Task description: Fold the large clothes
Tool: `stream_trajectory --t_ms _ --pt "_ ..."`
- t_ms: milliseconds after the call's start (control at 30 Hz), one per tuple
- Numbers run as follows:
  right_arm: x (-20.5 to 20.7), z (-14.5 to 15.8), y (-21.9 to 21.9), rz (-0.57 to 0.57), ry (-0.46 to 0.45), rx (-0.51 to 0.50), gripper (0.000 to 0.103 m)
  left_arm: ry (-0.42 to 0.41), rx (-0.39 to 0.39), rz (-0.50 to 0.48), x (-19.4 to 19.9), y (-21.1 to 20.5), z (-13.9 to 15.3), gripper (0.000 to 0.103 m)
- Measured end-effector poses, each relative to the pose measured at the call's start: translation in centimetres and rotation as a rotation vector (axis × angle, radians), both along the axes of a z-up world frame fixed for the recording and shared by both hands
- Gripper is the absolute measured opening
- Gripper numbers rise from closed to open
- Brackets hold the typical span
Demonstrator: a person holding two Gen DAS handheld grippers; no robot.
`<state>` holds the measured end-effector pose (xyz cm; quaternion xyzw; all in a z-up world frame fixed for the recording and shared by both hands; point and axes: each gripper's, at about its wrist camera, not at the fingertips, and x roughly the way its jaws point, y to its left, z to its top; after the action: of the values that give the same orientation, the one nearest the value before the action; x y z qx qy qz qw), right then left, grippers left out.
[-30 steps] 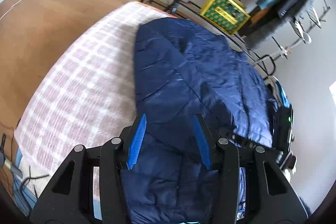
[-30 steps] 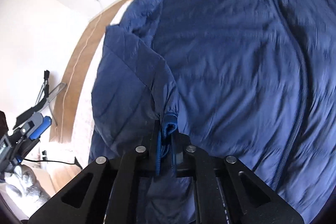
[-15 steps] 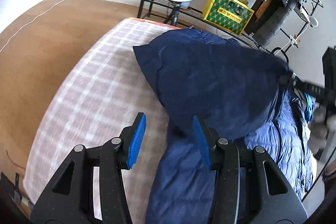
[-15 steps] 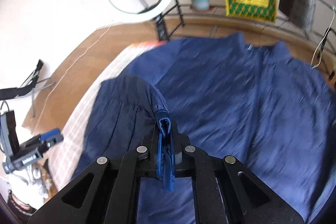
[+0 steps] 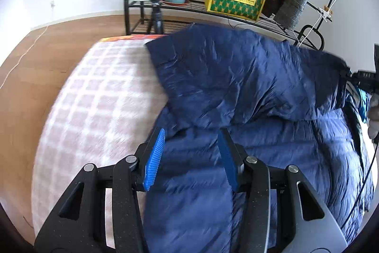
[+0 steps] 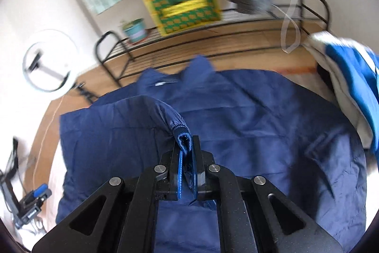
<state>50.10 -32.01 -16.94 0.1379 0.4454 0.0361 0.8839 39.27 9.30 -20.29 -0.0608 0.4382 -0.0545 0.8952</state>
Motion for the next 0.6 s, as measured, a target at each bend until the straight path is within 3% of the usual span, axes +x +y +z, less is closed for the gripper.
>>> stream_trajectory --t_ms 100,200,300,600 --pt "0.8 -1.0 -0.6 -0.004 0.005 -0.028 0.005 0.017 -0.013 -0.016 2.0 -1.3 -0.7 0.048" --pt "1.7 -1.6 -0.6 0.008 0.009 -0.026 0.005 0.018 0.048 -0.020 3.8 -2.6 -1.8 0.048" --pt "2.4 -2.1 -0.8 0.017 0.014 -0.045 0.005 0.045 0.045 -0.002 5.0 -2.5 -3.1 0.048" --pt "3.6 -5.9 -1.8 -0.023 0.109 -0.126 0.005 0.067 0.098 0.026 5.6 -1.9 -5.4 0.048"
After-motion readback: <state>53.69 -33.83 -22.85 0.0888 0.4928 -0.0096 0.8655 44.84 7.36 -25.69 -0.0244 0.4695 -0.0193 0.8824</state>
